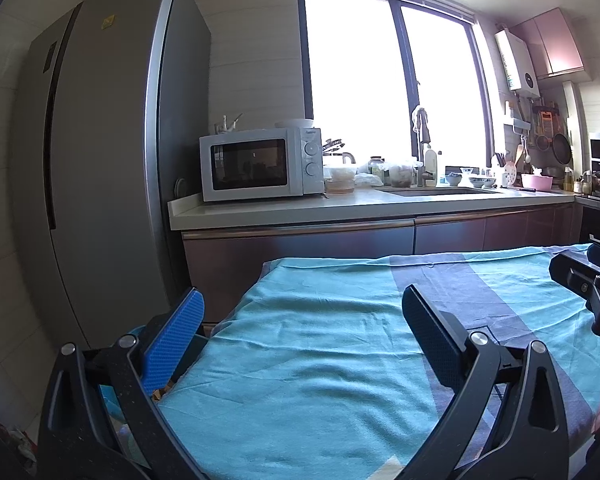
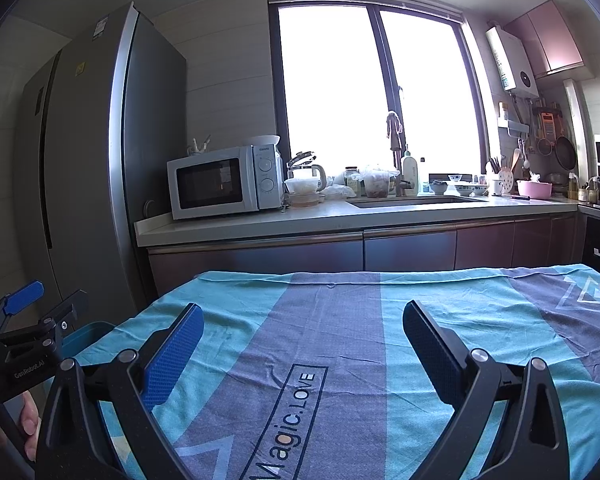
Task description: Collect trash
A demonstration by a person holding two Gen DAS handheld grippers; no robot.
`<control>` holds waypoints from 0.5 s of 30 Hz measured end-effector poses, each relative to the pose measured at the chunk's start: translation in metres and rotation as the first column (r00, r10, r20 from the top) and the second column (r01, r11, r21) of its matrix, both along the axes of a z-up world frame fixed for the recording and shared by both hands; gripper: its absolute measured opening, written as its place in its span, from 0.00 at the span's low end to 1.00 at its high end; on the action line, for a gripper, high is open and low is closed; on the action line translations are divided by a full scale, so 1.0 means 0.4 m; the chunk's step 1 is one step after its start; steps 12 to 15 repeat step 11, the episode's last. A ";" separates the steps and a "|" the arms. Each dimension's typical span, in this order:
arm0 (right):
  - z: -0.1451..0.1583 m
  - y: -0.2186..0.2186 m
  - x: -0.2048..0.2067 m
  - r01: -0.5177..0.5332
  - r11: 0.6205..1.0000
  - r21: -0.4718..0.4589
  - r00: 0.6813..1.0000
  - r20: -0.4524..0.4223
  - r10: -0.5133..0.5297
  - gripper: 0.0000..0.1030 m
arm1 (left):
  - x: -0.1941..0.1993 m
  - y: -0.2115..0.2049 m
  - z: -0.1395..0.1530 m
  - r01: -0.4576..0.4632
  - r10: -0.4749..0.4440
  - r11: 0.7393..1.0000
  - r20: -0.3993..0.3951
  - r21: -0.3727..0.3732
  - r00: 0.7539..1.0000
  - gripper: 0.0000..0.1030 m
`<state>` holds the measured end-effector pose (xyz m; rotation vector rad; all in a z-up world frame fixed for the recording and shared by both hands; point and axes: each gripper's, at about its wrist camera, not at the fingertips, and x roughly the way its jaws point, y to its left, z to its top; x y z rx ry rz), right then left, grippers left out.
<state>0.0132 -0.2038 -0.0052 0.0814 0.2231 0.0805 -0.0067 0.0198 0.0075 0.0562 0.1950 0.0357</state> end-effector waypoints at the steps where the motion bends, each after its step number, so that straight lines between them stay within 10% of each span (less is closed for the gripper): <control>1: -0.001 -0.002 0.001 0.001 1.000 0.001 1.000 -0.002 -0.001 0.94 | 0.002 0.000 -0.001 0.000 0.000 1.000 -0.003 -0.001 1.000 0.95; 15: -0.027 -0.060 0.041 0.030 1.000 0.007 0.997 -0.078 -0.029 0.94 | 0.127 0.006 -0.035 0.063 -0.073 0.996 -0.189 -0.060 0.979 0.95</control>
